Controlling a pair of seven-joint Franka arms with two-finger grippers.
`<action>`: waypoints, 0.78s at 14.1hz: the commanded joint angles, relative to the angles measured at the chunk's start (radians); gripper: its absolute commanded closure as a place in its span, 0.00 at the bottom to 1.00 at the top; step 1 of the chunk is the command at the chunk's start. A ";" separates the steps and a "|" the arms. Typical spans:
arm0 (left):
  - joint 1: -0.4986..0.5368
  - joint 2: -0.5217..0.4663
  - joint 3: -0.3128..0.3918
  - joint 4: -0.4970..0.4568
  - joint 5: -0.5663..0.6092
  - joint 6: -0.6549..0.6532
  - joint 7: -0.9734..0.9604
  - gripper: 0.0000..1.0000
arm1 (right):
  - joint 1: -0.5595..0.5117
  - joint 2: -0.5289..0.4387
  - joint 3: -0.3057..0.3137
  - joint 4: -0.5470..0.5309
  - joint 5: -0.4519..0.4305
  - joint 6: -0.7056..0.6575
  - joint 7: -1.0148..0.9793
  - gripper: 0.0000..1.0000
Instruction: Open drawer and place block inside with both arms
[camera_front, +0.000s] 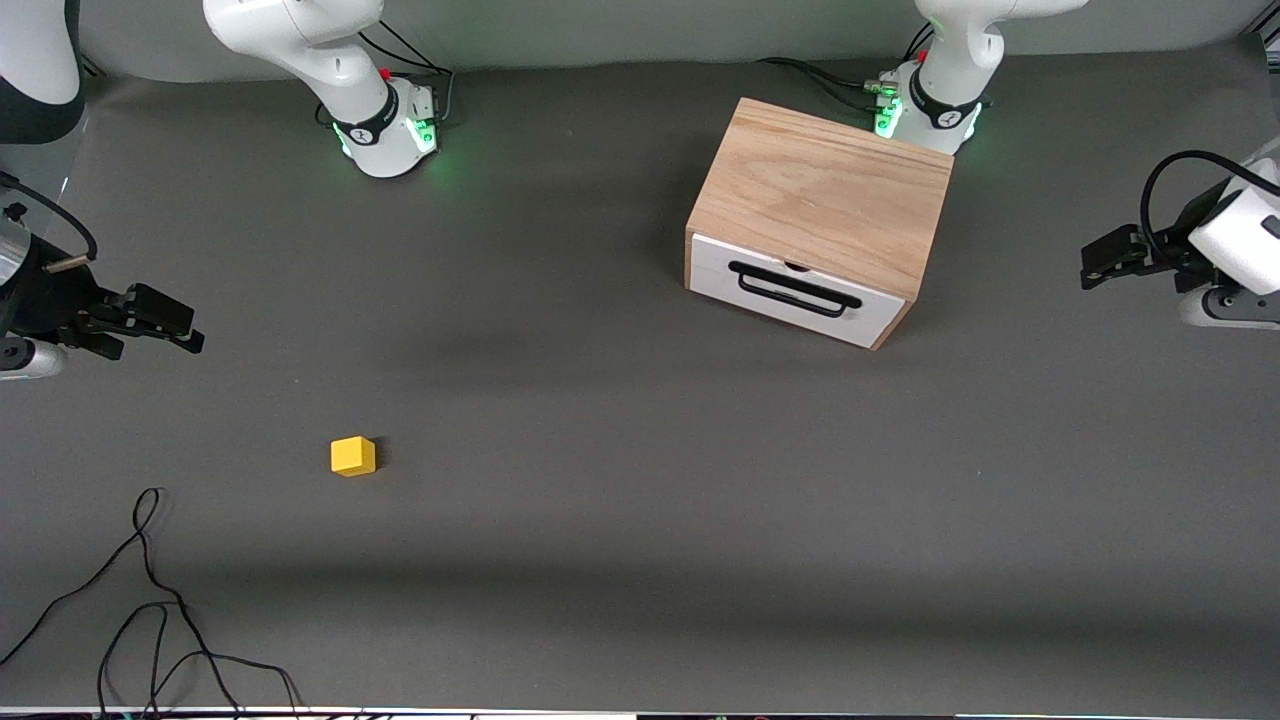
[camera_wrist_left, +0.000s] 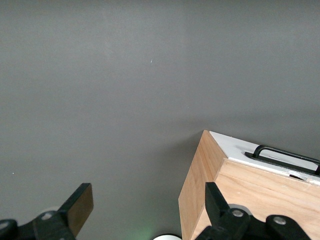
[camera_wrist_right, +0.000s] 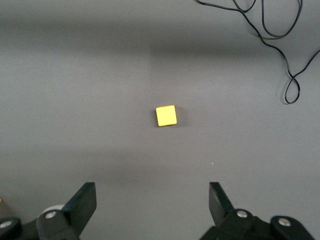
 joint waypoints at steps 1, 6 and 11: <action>-0.008 0.007 0.005 0.018 0.000 -0.002 -0.014 0.00 | 0.004 0.005 -0.002 0.011 0.001 0.006 0.014 0.00; -0.008 0.007 0.003 0.018 0.000 -0.002 -0.014 0.00 | 0.001 0.025 -0.002 0.019 0.002 0.011 0.011 0.00; -0.008 0.009 0.005 0.018 0.000 -0.002 -0.014 0.00 | 0.002 0.034 -0.004 0.013 0.001 0.018 0.011 0.00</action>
